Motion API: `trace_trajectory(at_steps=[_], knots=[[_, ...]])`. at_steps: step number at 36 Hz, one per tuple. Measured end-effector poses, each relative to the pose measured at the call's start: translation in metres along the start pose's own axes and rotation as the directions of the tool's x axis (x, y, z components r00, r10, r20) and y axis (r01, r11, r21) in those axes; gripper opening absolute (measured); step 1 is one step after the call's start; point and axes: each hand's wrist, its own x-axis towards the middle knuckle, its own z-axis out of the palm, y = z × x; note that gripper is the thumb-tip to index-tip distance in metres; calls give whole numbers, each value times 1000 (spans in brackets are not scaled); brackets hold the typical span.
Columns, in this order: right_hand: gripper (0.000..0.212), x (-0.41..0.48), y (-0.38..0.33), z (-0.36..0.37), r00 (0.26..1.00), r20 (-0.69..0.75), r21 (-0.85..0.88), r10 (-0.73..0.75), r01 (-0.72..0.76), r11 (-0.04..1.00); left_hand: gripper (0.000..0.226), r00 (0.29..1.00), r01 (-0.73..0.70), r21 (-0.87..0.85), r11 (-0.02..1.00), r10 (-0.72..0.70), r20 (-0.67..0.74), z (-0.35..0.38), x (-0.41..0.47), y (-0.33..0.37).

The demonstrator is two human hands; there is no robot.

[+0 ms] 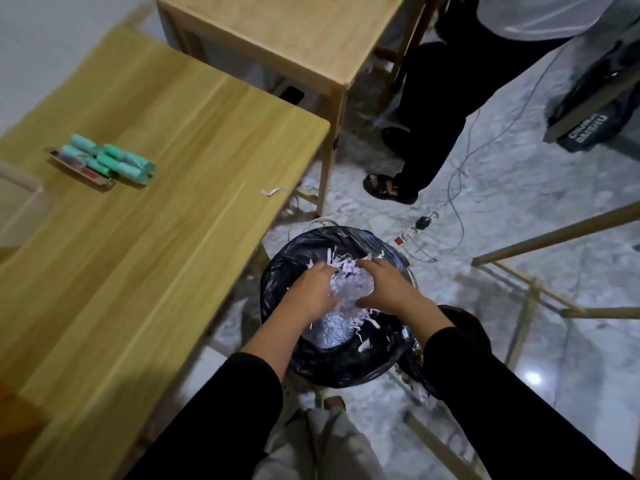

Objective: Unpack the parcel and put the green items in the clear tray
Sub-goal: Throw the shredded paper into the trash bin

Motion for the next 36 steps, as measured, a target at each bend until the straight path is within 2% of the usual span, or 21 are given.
trace_trajectory(at_steps=[6, 10, 14, 19, 23, 26, 28, 31, 36], knots=[[63, -3, -5, 1, 998, -40, -7, -53, 53, 999, 39, 998, 5, 5, 1000, -5, -57, -6, -7, 1], [52, -2, -20, -13, 982, -149, 18, -116, 120, 993, 35, 976, -21, 28, 999, 26, -217, -24, -14, 2], [47, 4, -53, -35, 944, -262, 38, -201, 218, 975, 37, 895, -55, 10, 998, 54, -443, -59, -23, -5], [41, 24, -109, -54, 890, -343, 36, -300, 332, 943, 40, 779, 33, -43, 999, -52, -625, -102, -40, -44], [39, 49, -147, -57, 859, -374, 17, -350, 384, 923, 51, 729, 267, -65, 962, -245, -639, -114, -61, -93], [36, 69, -162, -52, 840, -395, -31, -372, 392, 919, 58, 708, 386, -107, 916, -369, -602, -107, -80, -127], [29, 80, -167, -46, 842, -396, -85, -367, 364, 928, 60, 701, 429, -118, 895, -413, -582, -99, -92, -140], [21, 89, -173, -38, 826, -417, -133, -379, 357, 924, 62, 718, 434, -84, 897, -401, -569, -90, -98, -146], [20, 80, -174, -26, 794, -407, -123, -452, 443, 888, 65, 672, 495, -102, 863, -455, -584, -85, -88, -139]])
